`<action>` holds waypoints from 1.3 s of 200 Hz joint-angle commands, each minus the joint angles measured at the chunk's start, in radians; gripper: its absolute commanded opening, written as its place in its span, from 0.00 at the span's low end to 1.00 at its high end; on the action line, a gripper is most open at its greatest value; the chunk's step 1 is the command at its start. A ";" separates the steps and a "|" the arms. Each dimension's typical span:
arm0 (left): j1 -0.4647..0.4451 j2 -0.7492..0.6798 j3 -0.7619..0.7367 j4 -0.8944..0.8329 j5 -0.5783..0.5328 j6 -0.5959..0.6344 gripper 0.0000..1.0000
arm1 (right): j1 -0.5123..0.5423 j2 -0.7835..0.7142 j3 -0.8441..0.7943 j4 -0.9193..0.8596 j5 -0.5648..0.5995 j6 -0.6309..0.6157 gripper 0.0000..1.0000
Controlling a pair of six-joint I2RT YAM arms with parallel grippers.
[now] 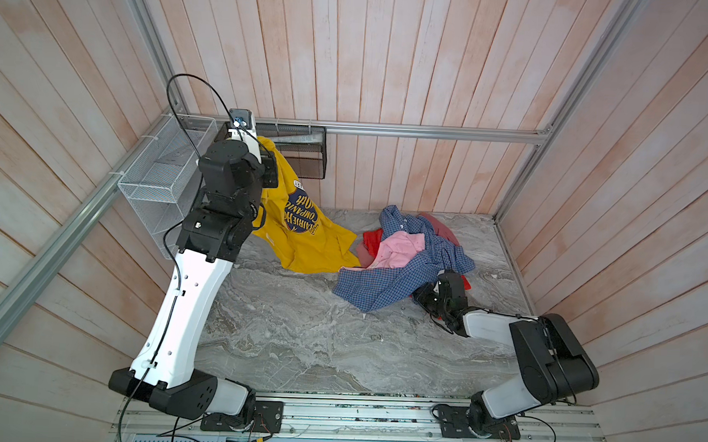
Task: Pick out a specific cloth from the pile
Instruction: 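Lift the yellow T-shirt with the left gripper, pulling it away from the pile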
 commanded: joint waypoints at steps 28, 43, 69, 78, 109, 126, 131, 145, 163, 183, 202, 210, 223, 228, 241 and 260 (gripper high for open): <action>0.005 -0.012 0.089 0.043 -0.067 0.089 0.00 | -0.007 -0.021 -0.012 -0.014 0.039 -0.024 0.29; 0.005 -0.015 0.118 0.054 -0.082 0.115 0.00 | -0.006 -0.027 -0.010 -0.014 0.042 -0.032 0.33; 0.005 -0.012 0.167 0.058 -0.076 0.138 0.00 | -0.006 -0.042 -0.015 0.000 0.044 -0.049 0.41; 0.005 -0.012 0.180 0.052 -0.070 0.136 0.00 | -0.006 -0.047 -0.015 0.005 0.041 -0.056 0.44; 0.005 -0.015 0.186 0.024 -0.048 0.121 0.00 | -0.003 -0.084 -0.024 0.034 0.028 -0.089 0.54; 0.005 -0.015 0.174 0.020 -0.059 0.125 0.00 | -0.001 -0.112 -0.027 0.041 0.030 -0.112 0.58; 0.005 -0.017 0.170 0.021 -0.060 0.126 0.00 | 0.000 -0.121 -0.028 0.039 0.029 -0.119 0.58; 0.005 -0.022 0.151 0.027 -0.060 0.125 0.00 | 0.002 -0.142 -0.026 0.030 0.031 -0.134 0.60; 0.005 -0.026 0.122 0.027 -0.056 0.114 0.00 | 0.007 -0.168 -0.022 0.011 0.031 -0.154 0.61; 0.005 -0.026 0.087 0.013 -0.052 0.102 0.00 | 0.022 -0.199 -0.016 -0.022 0.044 -0.175 0.61; 0.005 -0.029 0.053 0.009 -0.084 0.106 0.00 | 0.037 -0.242 -0.017 -0.078 0.071 -0.181 0.61; 0.006 -0.029 0.044 0.008 -0.109 0.110 0.00 | 0.041 -0.266 -0.022 -0.102 0.095 -0.176 0.61; 0.014 -0.031 0.036 0.001 -0.121 0.115 0.00 | 0.043 -0.316 -0.037 -0.137 0.126 -0.161 0.61; 0.017 -0.032 0.034 -0.004 -0.121 0.114 0.00 | 0.043 -0.335 -0.042 -0.152 0.137 -0.153 0.61; 0.024 -0.036 0.024 -0.011 -0.116 0.111 0.00 | 0.043 -0.385 -0.054 -0.181 0.151 -0.149 0.59; 0.033 -0.043 0.005 -0.010 -0.107 0.105 0.00 | 0.048 -0.448 -0.057 -0.230 0.155 -0.155 0.57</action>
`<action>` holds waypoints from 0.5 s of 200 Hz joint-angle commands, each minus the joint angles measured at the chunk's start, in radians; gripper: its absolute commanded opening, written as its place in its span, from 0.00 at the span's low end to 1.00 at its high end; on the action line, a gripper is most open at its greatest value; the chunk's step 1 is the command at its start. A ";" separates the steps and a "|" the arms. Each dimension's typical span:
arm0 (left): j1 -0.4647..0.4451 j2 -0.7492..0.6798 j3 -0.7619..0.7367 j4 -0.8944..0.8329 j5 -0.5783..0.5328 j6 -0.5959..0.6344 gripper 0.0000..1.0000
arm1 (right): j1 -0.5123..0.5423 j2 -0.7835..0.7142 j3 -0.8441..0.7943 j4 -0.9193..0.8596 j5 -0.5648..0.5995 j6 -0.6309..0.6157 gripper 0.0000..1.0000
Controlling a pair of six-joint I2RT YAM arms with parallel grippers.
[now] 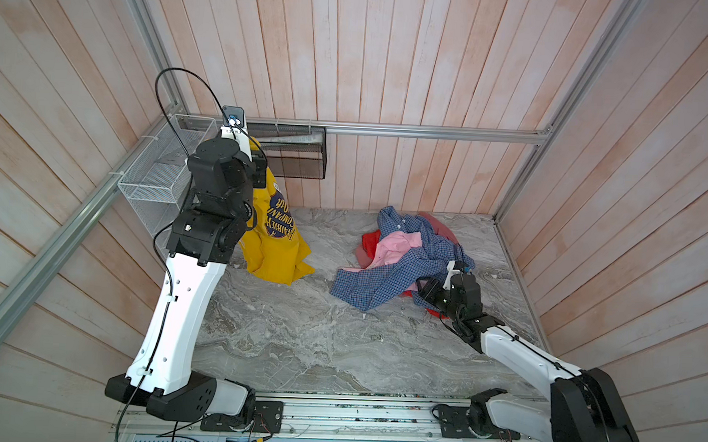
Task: Pick out a specific cloth from the pile
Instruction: 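Lift the yellow T-shirt with the left gripper, pulling it away from the pile, then lower the yellow T-shirt onto the table with the left gripper while the right shifts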
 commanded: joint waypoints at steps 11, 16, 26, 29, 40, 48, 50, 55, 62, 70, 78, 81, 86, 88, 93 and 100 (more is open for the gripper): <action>0.017 -0.037 -0.028 0.039 -0.013 -0.007 0.00 | 0.015 -0.097 -0.012 -0.103 0.030 -0.033 0.56; 0.019 -0.038 -0.031 0.040 -0.013 -0.007 0.00 | 0.021 -0.109 -0.010 -0.102 0.019 -0.048 0.56; 0.025 -0.040 -0.035 0.039 -0.013 -0.007 0.00 | 0.033 -0.124 -0.003 -0.085 -0.021 -0.085 0.55; 0.028 -0.040 -0.036 0.039 -0.012 -0.008 0.00 | 0.038 -0.126 -0.002 -0.078 -0.036 -0.092 0.54; 0.038 -0.038 -0.037 0.034 -0.013 -0.014 0.00 | 0.057 -0.120 0.015 -0.053 -0.089 -0.116 0.54; 0.049 -0.038 -0.037 0.025 -0.009 -0.025 0.00 | 0.075 -0.105 0.028 -0.031 -0.134 -0.133 0.54; 0.051 -0.038 -0.037 0.021 -0.007 -0.028 0.00 | 0.078 -0.101 0.032 -0.022 -0.141 -0.136 0.54; 0.058 -0.038 -0.036 0.011 0.000 -0.036 0.00 | 0.094 -0.084 0.042 -0.007 -0.168 -0.145 0.54; 0.065 -0.037 -0.036 -0.001 0.009 -0.044 0.00 | 0.115 -0.054 0.065 0.012 -0.198 -0.156 0.54; 0.071 -0.039 -0.037 -0.011 0.017 -0.053 0.00 | 0.143 -0.012 0.096 0.024 -0.241 -0.172 0.54; 0.074 -0.043 -0.037 -0.017 0.024 -0.059 0.00 | 0.171 0.044 0.136 0.024 -0.273 -0.193 0.54; 0.074 -0.044 -0.037 -0.018 0.029 -0.060 0.00 | 0.184 0.066 0.155 0.022 -0.283 -0.201 0.54; 0.074 -0.047 -0.038 -0.020 0.037 -0.061 0.00 | 0.206 0.107 0.182 0.015 -0.301 -0.216 0.53; 0.074 -0.048 -0.037 -0.021 0.041 -0.062 0.00 | 0.214 0.119 0.194 0.013 -0.305 -0.222 0.53; 0.074 -0.052 -0.036 -0.020 0.052 -0.063 0.00 | 0.236 0.165 0.229 0.007 -0.322 -0.241 0.53; 0.074 -0.056 -0.034 -0.020 0.069 -0.066 0.00 | 0.264 0.225 0.274 -0.009 -0.341 -0.268 0.52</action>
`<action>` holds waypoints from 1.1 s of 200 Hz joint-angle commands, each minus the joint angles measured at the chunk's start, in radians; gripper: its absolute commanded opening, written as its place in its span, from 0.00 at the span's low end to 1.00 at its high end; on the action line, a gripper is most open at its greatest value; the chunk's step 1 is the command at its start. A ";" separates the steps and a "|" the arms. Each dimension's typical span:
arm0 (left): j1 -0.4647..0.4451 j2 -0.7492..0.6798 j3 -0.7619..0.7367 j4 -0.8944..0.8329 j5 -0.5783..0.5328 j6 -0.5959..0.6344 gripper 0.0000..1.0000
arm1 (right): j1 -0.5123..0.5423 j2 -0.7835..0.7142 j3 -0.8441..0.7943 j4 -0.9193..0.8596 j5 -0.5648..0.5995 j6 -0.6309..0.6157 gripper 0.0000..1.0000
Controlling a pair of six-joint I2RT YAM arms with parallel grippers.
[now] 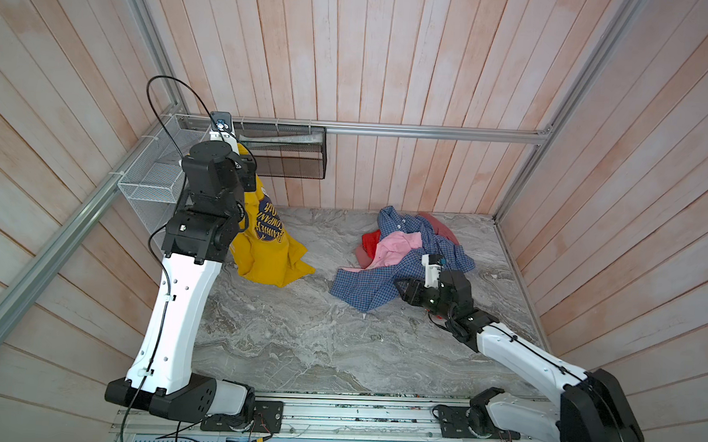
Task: Pick out a specific cloth from the pile
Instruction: 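Lower the yellow T-shirt onto the table with the left gripper while the right shifts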
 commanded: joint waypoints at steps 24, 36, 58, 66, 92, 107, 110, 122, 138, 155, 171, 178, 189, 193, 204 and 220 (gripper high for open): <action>0.003 -0.053 0.015 -0.001 0.122 -0.045 0.00 | 0.150 0.332 0.309 -0.097 -0.147 -0.184 0.49; 0.003 -0.054 0.027 -0.019 0.145 -0.048 0.00 | 0.166 0.411 0.393 -0.165 -0.123 -0.215 0.47; 0.002 -0.053 0.067 -0.028 0.143 -0.047 0.00 | 0.168 0.525 0.492 -0.243 -0.099 -0.242 0.46; 0.002 -0.052 0.087 -0.026 0.142 -0.041 0.00 | 0.168 0.557 0.523 -0.263 -0.091 -0.248 0.45; 0.001 -0.032 0.179 -0.051 0.161 -0.021 0.00 | 0.168 0.607 0.586 -0.289 -0.082 -0.256 0.44; -0.005 -0.026 0.191 -0.068 0.167 0.004 0.00 | 0.168 0.610 0.599 -0.284 -0.073 -0.256 0.44; -0.007 -0.026 0.187 -0.069 0.163 0.010 0.00 | 0.168 0.610 0.601 -0.283 -0.071 -0.259 0.44; -0.009 -0.031 0.148 -0.073 0.156 0.025 0.00 | 0.168 0.607 0.607 -0.283 -0.066 -0.260 0.44; -0.009 -0.033 0.058 -0.085 0.163 0.045 0.00 | 0.168 0.604 0.607 -0.274 -0.064 -0.257 0.44; -0.009 -0.033 -0.077 -0.089 0.173 0.032 0.00 | 0.169 0.604 0.611 -0.263 -0.068 -0.252 0.45; -0.010 -0.028 -0.187 -0.092 0.219 -0.023 0.00 | 0.170 0.608 0.623 -0.269 -0.073 -0.251 0.45; -0.010 -0.028 -0.238 -0.082 0.250 -0.051 0.00 | 0.169 0.608 0.626 -0.274 -0.071 -0.252 0.45; -0.013 -0.032 -0.306 -0.057 0.295 -0.087 0.00 | 0.170 0.605 0.627 -0.276 -0.059 -0.253 0.45; -0.016 -0.031 -0.331 -0.048 0.308 -0.102 0.00 | 0.170 0.603 0.625 -0.277 -0.056 -0.253 0.45; -0.023 -0.028 -0.382 -0.028 0.333 -0.128 0.00 | 0.169 0.596 0.618 -0.271 -0.047 -0.252 0.45; -0.034 -0.013 -0.445 -0.016 0.341 -0.160 0.00 | 0.169 0.587 0.615 -0.273 -0.037 -0.255 0.45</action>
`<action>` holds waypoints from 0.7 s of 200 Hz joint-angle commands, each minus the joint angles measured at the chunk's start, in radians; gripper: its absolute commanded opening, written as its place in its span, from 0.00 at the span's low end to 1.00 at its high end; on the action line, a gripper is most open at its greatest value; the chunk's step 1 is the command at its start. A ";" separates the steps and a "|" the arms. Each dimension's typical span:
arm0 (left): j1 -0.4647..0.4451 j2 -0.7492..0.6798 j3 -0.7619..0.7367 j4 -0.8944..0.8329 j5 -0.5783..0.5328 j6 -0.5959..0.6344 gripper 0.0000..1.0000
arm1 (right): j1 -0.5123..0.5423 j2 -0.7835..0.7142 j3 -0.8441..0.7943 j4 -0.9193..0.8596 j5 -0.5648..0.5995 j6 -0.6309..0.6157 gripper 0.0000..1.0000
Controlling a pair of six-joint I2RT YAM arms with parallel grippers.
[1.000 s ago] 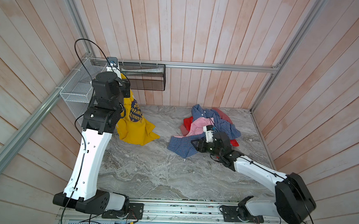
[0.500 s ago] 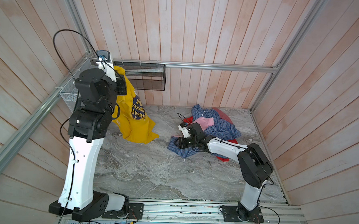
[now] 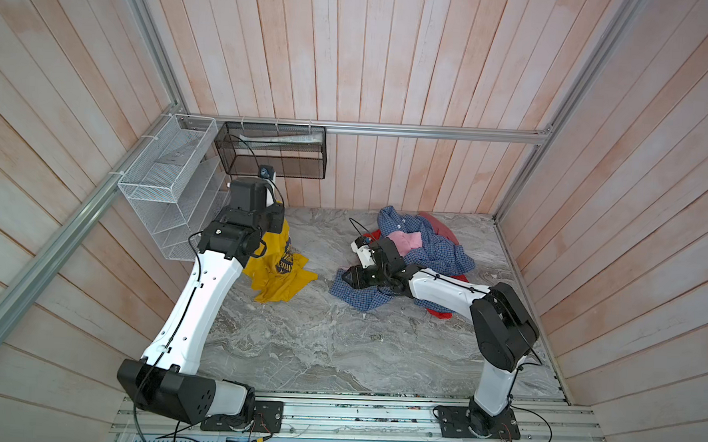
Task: Pick out a specific cloth from the pile
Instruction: 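Lower the yellow T-shirt onto the table with the left gripper while the right shifts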
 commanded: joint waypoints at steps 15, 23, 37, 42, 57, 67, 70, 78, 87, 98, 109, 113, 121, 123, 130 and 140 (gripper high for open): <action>-0.025 0.004 -0.111 0.078 0.058 -0.094 0.00 | 0.000 -0.033 0.004 -0.015 0.037 -0.011 0.45; -0.026 0.018 -0.143 0.078 0.048 -0.097 0.00 | 0.000 -0.037 -0.003 -0.011 0.041 -0.009 0.45; -0.031 0.047 -0.189 0.064 0.026 -0.105 0.00 | 0.000 -0.044 -0.007 -0.006 0.045 -0.012 0.45; -0.032 0.055 -0.206 0.059 0.019 -0.115 0.00 | 0.000 -0.045 -0.008 -0.007 0.047 -0.011 0.45; -0.032 0.072 -0.256 0.047 0.029 -0.170 0.00 | 0.000 -0.049 -0.008 -0.015 0.055 -0.014 0.45; -0.036 0.073 -0.296 0.056 0.049 -0.196 0.00 | 0.000 -0.052 -0.008 -0.019 0.060 -0.016 0.45; -0.038 0.074 -0.307 0.061 0.052 -0.207 0.00 | 0.000 -0.053 -0.008 -0.018 0.061 -0.017 0.45; -0.046 0.072 -0.336 0.072 0.061 -0.228 0.00 | 0.000 -0.056 -0.008 -0.019 0.066 -0.019 0.45; -0.056 0.068 -0.362 0.085 0.070 -0.249 0.00 | -0.001 -0.058 -0.007 -0.021 0.069 -0.021 0.45; -0.063 0.067 -0.389 0.098 0.086 -0.276 0.00 | -0.002 -0.059 -0.004 -0.025 0.075 -0.023 0.45; -0.066 0.074 -0.406 0.103 0.112 -0.303 0.00 | -0.001 -0.060 -0.002 -0.027 0.076 -0.024 0.45; -0.066 0.078 -0.411 0.100 0.125 -0.309 0.00 | -0.002 -0.061 -0.002 -0.027 0.077 -0.025 0.45; -0.066 0.086 -0.416 0.091 0.141 -0.324 0.00 | -0.002 -0.063 -0.002 -0.029 0.076 -0.025 0.45; -0.066 0.089 -0.417 0.087 0.142 -0.329 0.00 | -0.002 -0.063 -0.002 -0.030 0.076 -0.026 0.45; -0.066 0.099 -0.420 0.069 0.137 -0.347 0.00 | -0.002 -0.064 -0.002 -0.033 0.078 -0.027 0.45; -0.066 0.108 -0.429 0.046 0.127 -0.371 0.00 | -0.002 -0.069 -0.006 -0.037 0.078 -0.027 0.45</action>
